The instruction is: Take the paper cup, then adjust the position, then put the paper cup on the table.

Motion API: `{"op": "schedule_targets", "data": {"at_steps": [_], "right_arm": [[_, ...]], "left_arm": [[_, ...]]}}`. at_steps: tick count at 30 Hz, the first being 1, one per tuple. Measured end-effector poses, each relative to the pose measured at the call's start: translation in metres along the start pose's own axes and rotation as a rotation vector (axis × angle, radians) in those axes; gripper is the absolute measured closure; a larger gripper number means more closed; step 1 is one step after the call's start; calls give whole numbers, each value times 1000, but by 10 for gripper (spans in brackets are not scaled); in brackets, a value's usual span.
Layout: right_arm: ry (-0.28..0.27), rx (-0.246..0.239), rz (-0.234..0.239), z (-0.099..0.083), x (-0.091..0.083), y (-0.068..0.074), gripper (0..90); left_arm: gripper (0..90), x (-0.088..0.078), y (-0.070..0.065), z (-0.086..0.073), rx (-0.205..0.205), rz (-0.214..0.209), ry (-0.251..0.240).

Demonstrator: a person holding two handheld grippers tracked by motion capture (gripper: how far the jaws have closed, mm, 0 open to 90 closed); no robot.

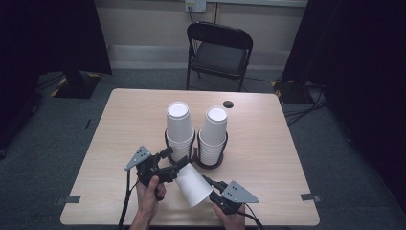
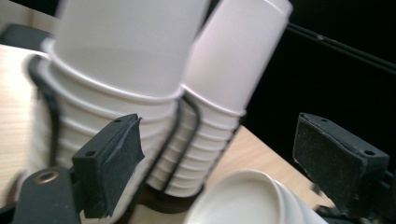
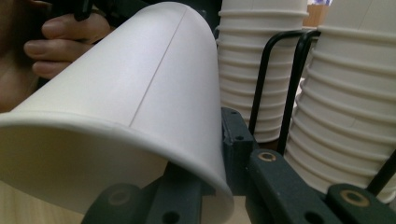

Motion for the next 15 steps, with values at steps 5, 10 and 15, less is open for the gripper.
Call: {"op": "schedule_targets", "data": {"at_steps": [5, 10, 15], "right_arm": [[83, 6, -20, -3, -5, -4, 853], [137, 27, -50, -3, -10, -13, 854], [200, 39, -45, -3, -11, -16, 855]], "left_arm": [[161, -4, 2, 0, 69, -25, 0], [178, -7, 2, -2, 184, -17, 35], [156, -12, 0, -7, 340, 2, 95]]}}
Point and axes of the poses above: each handheld gripper's, and its own axes: x roughly forward along the jaws, z roughly out of its top, y roughly to its left, the point moved 7 cm from there along x, roughly forward along the jaws, and after that the axes turned 12 degrees about -y, right-handed, at the moved point
